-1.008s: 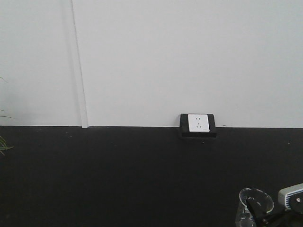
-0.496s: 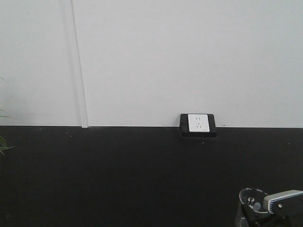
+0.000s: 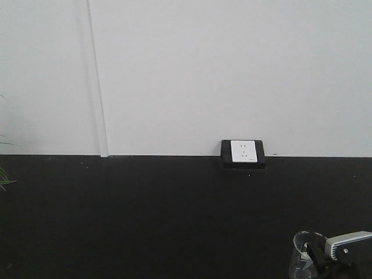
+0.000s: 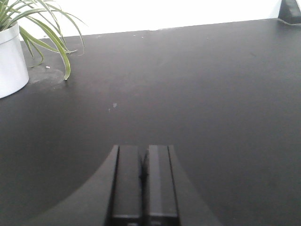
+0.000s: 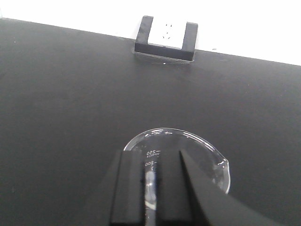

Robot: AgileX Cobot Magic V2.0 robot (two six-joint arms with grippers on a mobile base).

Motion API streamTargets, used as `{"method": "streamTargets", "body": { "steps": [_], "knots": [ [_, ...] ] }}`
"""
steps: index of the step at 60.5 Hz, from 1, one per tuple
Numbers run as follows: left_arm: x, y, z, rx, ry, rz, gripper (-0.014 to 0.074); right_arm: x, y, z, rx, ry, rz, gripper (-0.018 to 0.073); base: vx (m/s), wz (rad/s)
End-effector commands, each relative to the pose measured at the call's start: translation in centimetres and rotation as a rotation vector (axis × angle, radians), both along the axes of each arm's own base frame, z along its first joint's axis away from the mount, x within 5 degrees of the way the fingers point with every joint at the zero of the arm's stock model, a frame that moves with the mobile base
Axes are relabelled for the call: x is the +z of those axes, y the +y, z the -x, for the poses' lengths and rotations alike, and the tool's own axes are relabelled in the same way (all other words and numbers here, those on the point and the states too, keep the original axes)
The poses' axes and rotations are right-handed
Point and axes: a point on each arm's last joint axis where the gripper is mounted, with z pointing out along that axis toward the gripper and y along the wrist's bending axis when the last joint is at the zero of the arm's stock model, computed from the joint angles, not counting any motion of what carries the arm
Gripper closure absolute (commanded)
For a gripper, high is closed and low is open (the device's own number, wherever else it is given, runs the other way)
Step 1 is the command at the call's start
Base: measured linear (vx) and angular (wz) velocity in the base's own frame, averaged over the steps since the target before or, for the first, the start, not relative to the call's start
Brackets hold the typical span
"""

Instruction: Grab transparent chemical and place on left bench

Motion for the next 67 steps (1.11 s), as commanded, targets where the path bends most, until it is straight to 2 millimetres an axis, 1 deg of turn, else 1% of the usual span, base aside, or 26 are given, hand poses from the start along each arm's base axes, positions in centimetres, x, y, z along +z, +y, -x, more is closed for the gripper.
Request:
{"method": "streamTargets", "body": {
  "steps": [1, 4, 11, 15, 22, 27, 32, 34, 39, 41, 43, 47, 52, 56, 61, 67],
  "knots": [
    [0.3, 0.0, 0.1, -0.001, -0.081, 0.014, 0.06, 2.1, 0.0, -0.5, 0.004, -0.139, -0.007, 0.0538, 0.0, 0.0],
    [0.3, 0.0, 0.1, -0.001, -0.081, 0.014, 0.06, 2.1, 0.0, -0.5, 0.004, -0.141, -0.007, 0.057, 0.0, 0.0],
    [0.3, 0.0, 0.1, -0.001, -0.081, 0.014, 0.06, 3.1, 0.0, -0.2, 0.004, -0.173, -0.007, 0.0569, 0.0, 0.0],
    [0.3, 0.0, 0.1, -0.001, -0.081, 0.014, 0.06, 4.2, 0.0, 0.2, 0.002, -0.2, -0.01, 0.0568, 0.0, 0.0],
    [0.3, 0.0, 0.1, -0.001, -0.081, 0.014, 0.06, 6.6, -0.2, 1.5, -0.002, -0.235, -0.014, 0.0567, 0.0, 0.0],
    [0.3, 0.0, 0.1, -0.001, -0.081, 0.014, 0.06, 8.5, -0.4, 3.1, -0.009, -0.228, -0.034, 0.0566, 0.0, 0.0],
    [0.3, 0.0, 0.1, -0.001, -0.081, 0.014, 0.06, 9.9, -0.6, 4.7, -0.008, -0.219, -0.028, 0.0566, 0.0, 0.0],
    [0.3, 0.0, 0.1, -0.001, -0.081, 0.014, 0.06, 10.8, -0.6, 5.8, -0.001, -0.234, -0.023, 0.0566, 0.0, 0.0],
    [0.3, 0.0, 0.1, -0.001, -0.081, 0.014, 0.06, 12.1, -0.8, 8.0, 0.006, -0.238, -0.024, 0.0564, 0.0, 0.0],
    [0.3, 0.0, 0.1, -0.001, -0.081, 0.014, 0.06, 12.2, -0.8, 8.7, 0.008, -0.226, -0.019, 0.0564, 0.0, 0.0],
    [0.3, 0.0, 0.1, -0.001, -0.081, 0.014, 0.06, 12.5, -0.9, 10.0, 0.012, -0.243, -0.023, 0.0564, 0.0, 0.0],
    [0.3, 0.0, 0.1, -0.001, -0.081, 0.014, 0.06, 12.5, -1.2, 12.0, 0.007, -0.266, -0.037, 0.0564, 0.0, 0.0],
    [0.3, 0.0, 0.1, -0.001, -0.081, 0.014, 0.06, 12.1, -1.4, 14.3, -0.003, -0.297, -0.074, 0.0562, 0.0, 0.0],
    [0.3, 0.0, 0.1, -0.001, -0.081, 0.014, 0.06, 11.6, -1.7, 15.8, -0.011, -0.319, -0.076, 0.0562, 0.0, 0.0],
    [0.3, 0.0, 0.1, -0.001, -0.081, 0.014, 0.06, 11.0, -1.9, 17.0, -0.025, -0.314, -0.073, 0.0561, 0.0, 0.0],
    [0.3, 0.0, 0.1, -0.001, -0.081, 0.014, 0.06, 10.7, -2.2, 17.8, -0.047, -0.284, -0.071, 0.0561, 0.0, 0.0]
  ]
}}
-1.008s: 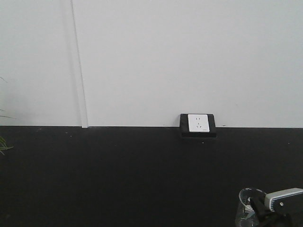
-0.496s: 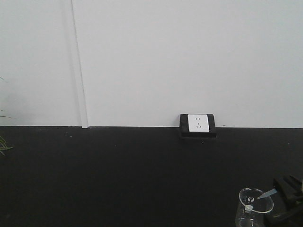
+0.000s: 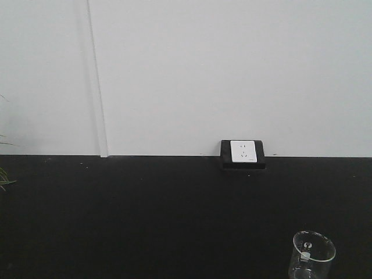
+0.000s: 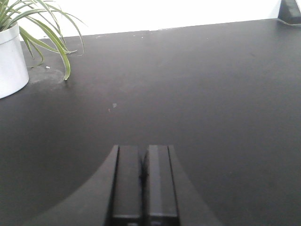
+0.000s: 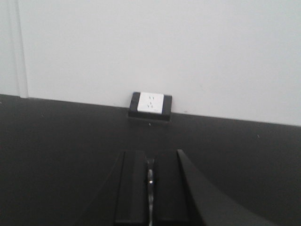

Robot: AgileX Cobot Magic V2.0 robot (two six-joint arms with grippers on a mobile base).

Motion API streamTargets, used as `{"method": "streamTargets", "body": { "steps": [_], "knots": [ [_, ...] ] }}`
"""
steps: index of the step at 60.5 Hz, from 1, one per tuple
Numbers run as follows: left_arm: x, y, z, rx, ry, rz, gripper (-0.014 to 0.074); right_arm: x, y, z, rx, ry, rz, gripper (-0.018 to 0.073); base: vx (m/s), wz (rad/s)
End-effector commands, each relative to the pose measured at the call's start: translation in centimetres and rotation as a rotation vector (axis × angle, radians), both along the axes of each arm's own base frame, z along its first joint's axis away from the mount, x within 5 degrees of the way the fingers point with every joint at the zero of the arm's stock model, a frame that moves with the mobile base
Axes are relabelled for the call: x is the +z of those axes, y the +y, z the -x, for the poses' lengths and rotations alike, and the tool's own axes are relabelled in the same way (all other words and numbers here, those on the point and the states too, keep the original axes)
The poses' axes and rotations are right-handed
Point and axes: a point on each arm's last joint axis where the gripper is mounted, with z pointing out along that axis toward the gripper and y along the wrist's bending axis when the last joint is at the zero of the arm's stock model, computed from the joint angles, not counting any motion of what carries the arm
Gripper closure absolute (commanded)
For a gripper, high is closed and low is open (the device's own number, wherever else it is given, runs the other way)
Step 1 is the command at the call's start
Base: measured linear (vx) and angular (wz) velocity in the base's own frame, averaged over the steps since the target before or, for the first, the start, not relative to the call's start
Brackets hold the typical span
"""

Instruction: Grab transparent chemical and place on left bench

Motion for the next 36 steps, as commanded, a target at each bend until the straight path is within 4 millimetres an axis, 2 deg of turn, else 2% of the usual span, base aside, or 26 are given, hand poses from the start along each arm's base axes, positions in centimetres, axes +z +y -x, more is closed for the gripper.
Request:
{"method": "streamTargets", "body": {
  "steps": [1, 36],
  "knots": [
    [0.27, 0.02, 0.15, -0.001, -0.081, 0.014, 0.06, 1.19, -0.11, 0.75, -0.004, -0.063, -0.003, 0.0561, 0.0, 0.0],
    [0.27, 0.02, 0.15, -0.001, -0.081, 0.014, 0.06, 0.78, -0.31, 1.22, -0.021, -0.023, -0.001, 0.0561, 0.0, 0.0]
  ]
}}
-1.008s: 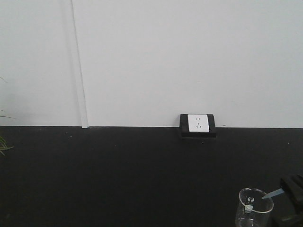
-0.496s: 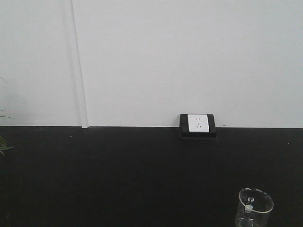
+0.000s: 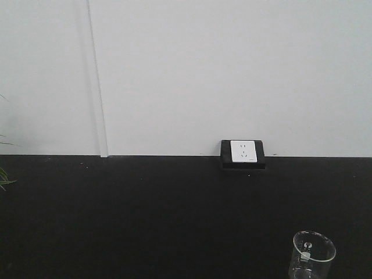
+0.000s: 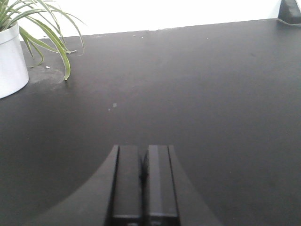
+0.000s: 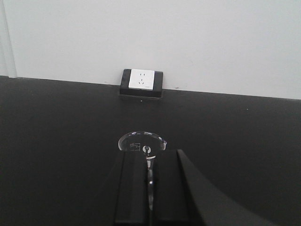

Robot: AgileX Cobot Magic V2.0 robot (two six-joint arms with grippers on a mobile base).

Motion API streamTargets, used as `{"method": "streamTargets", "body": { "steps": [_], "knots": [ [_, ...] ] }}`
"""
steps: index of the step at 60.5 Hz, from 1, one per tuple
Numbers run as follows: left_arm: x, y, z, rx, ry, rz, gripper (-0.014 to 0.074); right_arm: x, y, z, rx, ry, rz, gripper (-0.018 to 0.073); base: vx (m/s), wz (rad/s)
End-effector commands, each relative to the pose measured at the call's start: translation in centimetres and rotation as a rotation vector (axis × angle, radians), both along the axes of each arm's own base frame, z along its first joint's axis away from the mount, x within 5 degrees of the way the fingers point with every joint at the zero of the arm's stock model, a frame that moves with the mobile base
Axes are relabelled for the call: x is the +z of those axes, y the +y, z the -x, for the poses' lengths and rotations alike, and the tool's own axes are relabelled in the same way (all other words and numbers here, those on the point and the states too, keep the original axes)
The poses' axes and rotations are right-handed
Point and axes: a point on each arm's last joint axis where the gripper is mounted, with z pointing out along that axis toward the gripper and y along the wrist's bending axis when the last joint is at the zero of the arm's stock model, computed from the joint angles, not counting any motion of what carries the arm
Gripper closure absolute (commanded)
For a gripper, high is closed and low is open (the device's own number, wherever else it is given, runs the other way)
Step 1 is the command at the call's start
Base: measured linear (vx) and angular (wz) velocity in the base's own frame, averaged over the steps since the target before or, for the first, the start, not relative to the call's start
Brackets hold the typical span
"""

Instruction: Grab transparent chemical and place on left bench

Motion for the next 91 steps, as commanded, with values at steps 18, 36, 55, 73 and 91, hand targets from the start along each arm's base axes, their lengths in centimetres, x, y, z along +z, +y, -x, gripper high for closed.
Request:
{"method": "streamTargets", "body": {
  "steps": [18, 36, 55, 73, 91],
  "knots": [
    [0.27, 0.02, 0.15, -0.001, -0.081, 0.014, 0.06, 1.53, 0.12, -0.02, 0.014, -0.09, 0.001, 0.0559, 0.0, 0.0],
    [0.27, 0.02, 0.15, -0.001, -0.081, 0.014, 0.06, 1.53, 0.12, -0.02, 0.014, -0.09, 0.001, 0.0559, -0.04, -0.02],
    [0.27, 0.02, 0.15, -0.001, -0.081, 0.014, 0.06, 1.53, 0.12, -0.02, 0.014, -0.09, 0.001, 0.0559, -0.19, -0.07],
    [0.27, 0.02, 0.15, -0.001, -0.081, 0.014, 0.06, 1.53, 0.12, -0.02, 0.014, -0.09, 0.001, 0.0559, -0.32, -0.02],
    [0.27, 0.02, 0.15, -0.001, -0.081, 0.014, 0.06, 1.53, 0.12, -0.02, 0.014, -0.09, 0.001, 0.0559, -0.41, 0.01]
  ]
}}
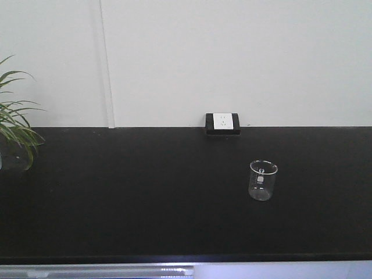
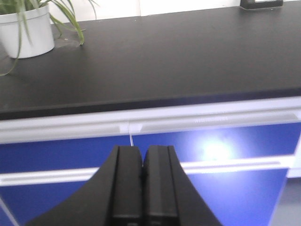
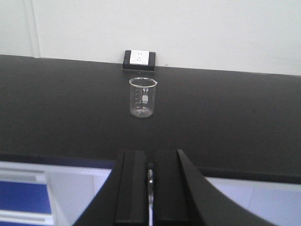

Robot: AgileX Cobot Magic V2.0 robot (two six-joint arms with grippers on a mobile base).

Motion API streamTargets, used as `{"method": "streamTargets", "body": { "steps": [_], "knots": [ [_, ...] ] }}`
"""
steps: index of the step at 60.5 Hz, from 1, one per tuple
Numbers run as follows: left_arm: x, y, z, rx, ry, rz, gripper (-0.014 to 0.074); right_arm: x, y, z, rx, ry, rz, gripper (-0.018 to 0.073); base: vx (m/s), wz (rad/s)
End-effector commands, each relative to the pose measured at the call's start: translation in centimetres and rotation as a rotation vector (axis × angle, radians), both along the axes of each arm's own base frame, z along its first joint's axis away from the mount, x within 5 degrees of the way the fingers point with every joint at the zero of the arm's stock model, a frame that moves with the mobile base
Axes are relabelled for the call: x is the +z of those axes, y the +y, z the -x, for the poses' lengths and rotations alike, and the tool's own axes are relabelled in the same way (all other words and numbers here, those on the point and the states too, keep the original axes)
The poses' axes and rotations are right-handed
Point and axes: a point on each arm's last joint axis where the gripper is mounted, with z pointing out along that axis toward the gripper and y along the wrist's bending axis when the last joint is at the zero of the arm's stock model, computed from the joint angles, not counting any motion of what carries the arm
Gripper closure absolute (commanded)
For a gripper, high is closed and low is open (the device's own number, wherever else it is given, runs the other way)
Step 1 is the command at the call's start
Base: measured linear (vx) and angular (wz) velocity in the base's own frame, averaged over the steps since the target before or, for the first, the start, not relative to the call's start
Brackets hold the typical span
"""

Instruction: Grab transparent chemical and place on left bench

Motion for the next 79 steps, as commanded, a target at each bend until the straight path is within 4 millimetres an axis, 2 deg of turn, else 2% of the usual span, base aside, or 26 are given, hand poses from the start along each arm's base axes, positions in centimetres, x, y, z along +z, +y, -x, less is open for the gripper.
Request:
{"method": "streamTargets", "body": {
  "steps": [1, 43, 58, 79],
  "knots": [
    [0.27, 0.02, 0.15, -0.001, -0.081, 0.014, 0.06, 1.64, 0.15, -0.03, 0.016, -0.103, 0.0, 0.0559, -0.42, 0.01],
    [0.27, 0.02, 0.15, -0.001, -0.081, 0.014, 0.06, 1.66, 0.15, -0.03, 0.017, -0.105, 0.0, 0.0559, -0.35, 0.13],
    [0.27, 0.02, 0.15, -0.001, -0.081, 0.014, 0.06, 1.66, 0.15, -0.03, 0.017, -0.105, 0.0, 0.0559, -0.21, 0.69],
    [0.27, 0.02, 0.15, -0.001, -0.081, 0.014, 0.06, 1.66, 0.15, -0.03, 0.017, -0.105, 0.0, 0.0559, -0.18, 1.02]
  ]
}}
